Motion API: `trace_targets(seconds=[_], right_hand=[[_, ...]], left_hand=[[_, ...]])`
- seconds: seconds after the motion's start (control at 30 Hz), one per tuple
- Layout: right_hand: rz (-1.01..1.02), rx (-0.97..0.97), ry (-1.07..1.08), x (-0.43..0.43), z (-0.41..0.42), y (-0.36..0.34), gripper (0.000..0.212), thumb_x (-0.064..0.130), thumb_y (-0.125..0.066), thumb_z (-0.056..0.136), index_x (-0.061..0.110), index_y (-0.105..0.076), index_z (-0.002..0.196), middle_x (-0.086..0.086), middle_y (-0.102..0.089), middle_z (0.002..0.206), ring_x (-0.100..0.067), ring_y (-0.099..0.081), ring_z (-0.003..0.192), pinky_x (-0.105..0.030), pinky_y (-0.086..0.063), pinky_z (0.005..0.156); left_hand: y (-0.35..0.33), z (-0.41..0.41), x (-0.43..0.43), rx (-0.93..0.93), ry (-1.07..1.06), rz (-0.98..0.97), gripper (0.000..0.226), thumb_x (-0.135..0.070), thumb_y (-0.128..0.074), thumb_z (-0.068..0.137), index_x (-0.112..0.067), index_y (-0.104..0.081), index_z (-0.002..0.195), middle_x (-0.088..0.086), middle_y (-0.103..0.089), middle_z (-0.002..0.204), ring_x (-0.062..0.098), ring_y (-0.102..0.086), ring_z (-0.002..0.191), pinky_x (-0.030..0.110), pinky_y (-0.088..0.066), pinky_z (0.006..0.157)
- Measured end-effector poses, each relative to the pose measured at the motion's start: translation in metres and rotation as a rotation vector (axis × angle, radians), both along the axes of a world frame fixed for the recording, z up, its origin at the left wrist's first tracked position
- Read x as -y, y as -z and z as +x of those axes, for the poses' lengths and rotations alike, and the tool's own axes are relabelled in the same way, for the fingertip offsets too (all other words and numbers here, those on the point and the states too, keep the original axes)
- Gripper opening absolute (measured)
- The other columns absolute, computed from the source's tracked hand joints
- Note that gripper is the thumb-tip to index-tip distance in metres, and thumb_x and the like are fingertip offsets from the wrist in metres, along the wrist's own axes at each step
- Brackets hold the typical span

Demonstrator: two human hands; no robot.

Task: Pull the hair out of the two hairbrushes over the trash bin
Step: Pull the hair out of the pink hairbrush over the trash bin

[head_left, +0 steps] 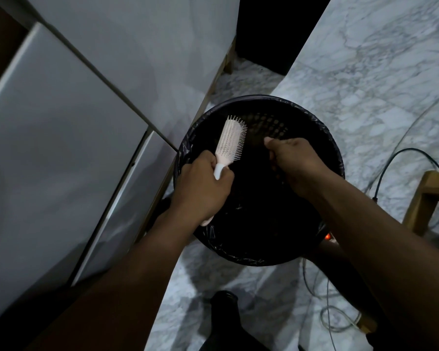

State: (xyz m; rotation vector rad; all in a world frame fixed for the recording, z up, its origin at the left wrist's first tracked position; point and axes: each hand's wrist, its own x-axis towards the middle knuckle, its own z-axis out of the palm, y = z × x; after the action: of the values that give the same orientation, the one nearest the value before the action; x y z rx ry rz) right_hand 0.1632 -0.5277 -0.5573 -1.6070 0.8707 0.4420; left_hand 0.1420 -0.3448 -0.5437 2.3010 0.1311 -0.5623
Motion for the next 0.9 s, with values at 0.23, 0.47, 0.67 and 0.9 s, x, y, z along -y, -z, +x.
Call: trace_targets(seconds=[0.23,0.47,0.67,0.9], right_hand=[[0.234,0.080,0.064,-0.022,-0.002,-0.001,0.051,0.035,-0.085,0.076,0.007,-0.056,0.108,-0.007,-0.068,0.085,-0.014,-0.067,0.064,-0.029,-0.054,0.055],[0.009,0.239,0.202,-0.021,-0.002,-0.003,0.044,0.021,-0.086,0.077,0.009,-0.050,0.099,0.006,-0.055,0.049,-0.003,-0.052,0.036,-0.029,-0.051,0.046],[0.027,0.213,0.216,-0.013,0.001,-0.007,0.048,0.020,-0.079,0.086,0.006,-0.049,0.121,-0.003,-0.062,0.077,-0.010,-0.057,0.036,-0.027,-0.050,0.034],[0.020,0.197,0.085,0.001,-0.002,0.005,0.017,0.016,-0.078,0.085,0.006,-0.065,0.089,-0.007,-0.070,0.078,-0.008,-0.068,0.058,-0.024,-0.054,0.050]], left_hand=[[-0.001,-0.006,0.010,-0.038,0.055,-0.104,0.015,-0.036,-0.057,0.092,-0.023,-0.055,0.086,-0.003,-0.064,0.068,0.013,-0.058,0.057,0.027,-0.040,0.051],[-0.003,-0.004,0.013,-0.069,0.077,-0.248,0.018,-0.030,-0.058,0.096,-0.013,-0.058,0.089,0.010,-0.069,0.072,0.012,-0.054,0.051,0.028,-0.042,0.049],[-0.006,0.001,0.009,-0.104,0.138,-0.264,0.020,-0.029,-0.059,0.096,-0.011,-0.059,0.090,0.008,-0.065,0.063,0.009,-0.048,0.048,0.029,-0.041,0.052],[-0.006,0.002,-0.002,-0.137,0.220,-0.226,0.020,-0.027,-0.063,0.093,-0.008,-0.058,0.088,-0.001,-0.058,0.056,0.002,-0.045,0.045,0.014,-0.036,0.047]])
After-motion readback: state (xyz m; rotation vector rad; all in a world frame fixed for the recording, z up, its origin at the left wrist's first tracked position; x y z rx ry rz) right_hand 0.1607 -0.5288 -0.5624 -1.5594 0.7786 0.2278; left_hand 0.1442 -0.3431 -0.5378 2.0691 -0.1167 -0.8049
